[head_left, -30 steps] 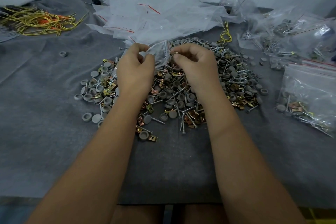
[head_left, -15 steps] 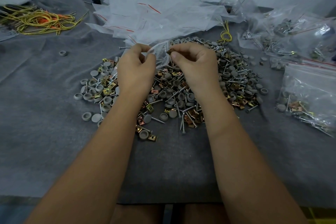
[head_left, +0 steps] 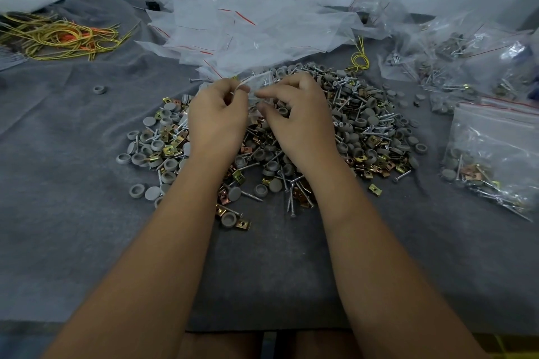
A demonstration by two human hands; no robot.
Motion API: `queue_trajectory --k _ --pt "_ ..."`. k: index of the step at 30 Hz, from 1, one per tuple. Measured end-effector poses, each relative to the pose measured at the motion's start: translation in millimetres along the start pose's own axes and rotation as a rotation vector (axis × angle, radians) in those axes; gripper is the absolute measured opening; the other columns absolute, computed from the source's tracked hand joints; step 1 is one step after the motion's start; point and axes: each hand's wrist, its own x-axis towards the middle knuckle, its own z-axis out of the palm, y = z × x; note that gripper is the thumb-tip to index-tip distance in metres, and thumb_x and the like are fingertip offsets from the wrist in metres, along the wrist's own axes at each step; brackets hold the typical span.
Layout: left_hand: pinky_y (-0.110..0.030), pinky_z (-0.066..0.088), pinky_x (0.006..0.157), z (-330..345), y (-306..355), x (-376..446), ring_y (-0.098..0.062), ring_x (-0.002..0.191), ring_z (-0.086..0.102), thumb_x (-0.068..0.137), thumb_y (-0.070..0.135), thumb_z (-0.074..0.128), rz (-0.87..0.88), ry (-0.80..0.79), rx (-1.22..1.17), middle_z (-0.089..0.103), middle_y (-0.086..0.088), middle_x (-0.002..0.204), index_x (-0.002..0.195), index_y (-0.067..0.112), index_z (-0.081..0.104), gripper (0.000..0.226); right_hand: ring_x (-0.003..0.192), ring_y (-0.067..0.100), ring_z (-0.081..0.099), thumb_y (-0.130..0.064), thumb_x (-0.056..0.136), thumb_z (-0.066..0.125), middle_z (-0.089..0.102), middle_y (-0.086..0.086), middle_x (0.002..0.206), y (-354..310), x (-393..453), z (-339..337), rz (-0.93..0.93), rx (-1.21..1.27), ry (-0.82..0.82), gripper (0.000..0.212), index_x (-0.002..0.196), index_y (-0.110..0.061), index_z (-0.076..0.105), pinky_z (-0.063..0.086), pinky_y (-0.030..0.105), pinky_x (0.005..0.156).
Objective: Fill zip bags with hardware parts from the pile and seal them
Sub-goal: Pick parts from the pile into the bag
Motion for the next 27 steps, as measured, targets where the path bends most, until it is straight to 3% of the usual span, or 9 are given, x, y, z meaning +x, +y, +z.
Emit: queue_trajectory --k 4,9,13,15,19,23,27 --pt "-0.017 0.025 0.039 1.2 -1.0 1.4 -0.002 0.036 0.035 0.094 0.014 0.046 -0.025 0.037 -0.004 0.043 0.011 0.043 0.098 0.021 0.067 0.022 0.096 0.012 0.056 -0.021 0.090 0.066 0.057 -0.004 0.104 -1.4 1.6 -3.6 0.040 0.023 0.020 0.016 0.103 -0.023 0.074 0.051 0.031 0.081" --pt "-0.023 0.029 0.046 0.2 -2.5 3.2 -0.003 0.038 0.032 0.096 0.015 0.043 -0.091 0.102 -0.070 0.041 0.013 0.041 0.101 0.019 0.067 0.025 0.087 0.000 0.056 -0.002 0.086 0.052 0.063 -0.006 0.102 -4.0 2.6 -11.5 0.186 0.148 0.113 0.029 0.094 -0.026 0.065 0.045 0.015 0.071" --pt "-0.023 0.029 0.045 -0.7 -1.2 3.3 -0.003 0.038 0.033 0.097 0.015 0.042 -0.100 0.115 -0.062 0.040 0.012 0.046 0.102 0.018 0.067 0.025 0.077 0.012 0.060 0.000 0.084 0.048 0.065 -0.006 0.099 -1.4 3.2 -15.9 0.262 0.099 0.041 0.030 0.083 -0.024 0.066 0.053 0.035 0.067" --pt "-0.024 0.031 0.046 -1.0 -0.1 3.4 -0.003 0.039 0.034 0.096 0.014 0.043 -0.101 0.124 -0.064 0.041 0.012 0.045 0.100 0.019 0.066 0.024 0.072 0.015 0.061 -0.002 0.084 0.050 0.064 -0.007 0.096 -1.3 3.0 -16.1 0.237 0.020 -0.026 0.030 0.082 -0.025 0.069 0.054 0.038 0.066" --pt "-0.025 0.033 0.049 -1.0 0.7 3.6 -0.007 0.043 0.038 0.097 0.014 0.043 -0.103 0.127 -0.065 0.043 0.010 0.050 0.100 0.019 0.065 0.024 0.107 0.025 0.057 -0.008 0.088 0.053 0.067 0.001 0.107 1.2 4.0 -14.2 0.093 -0.282 -0.167 0.029 0.100 -0.022 0.075 0.049 0.041 0.092" --pt "-0.025 0.031 0.048 -1.1 -0.5 3.8 -0.005 0.041 0.035 0.096 0.014 0.042 -0.107 0.120 -0.057 0.041 0.010 0.049 0.102 0.019 0.066 0.025 0.115 0.028 0.047 -0.015 0.089 0.051 0.063 0.004 0.116 6.4 3.3 -13.2 0.062 -0.534 -0.253 0.033 0.115 -0.021 0.071 0.039 0.039 0.097" --pt "-0.024 0.029 0.046 -0.7 -0.3 3.7 -0.003 0.040 0.033 0.096 0.013 0.043 -0.106 0.113 -0.054 0.040 0.010 0.049 0.102 0.017 0.067 0.026 0.123 0.028 0.040 -0.023 0.092 0.049 0.057 0.004 0.124 7.4 1.4 -11.1 0.071 -0.558 -0.298 0.036 0.125 -0.025 0.064 0.031 0.042 0.102"
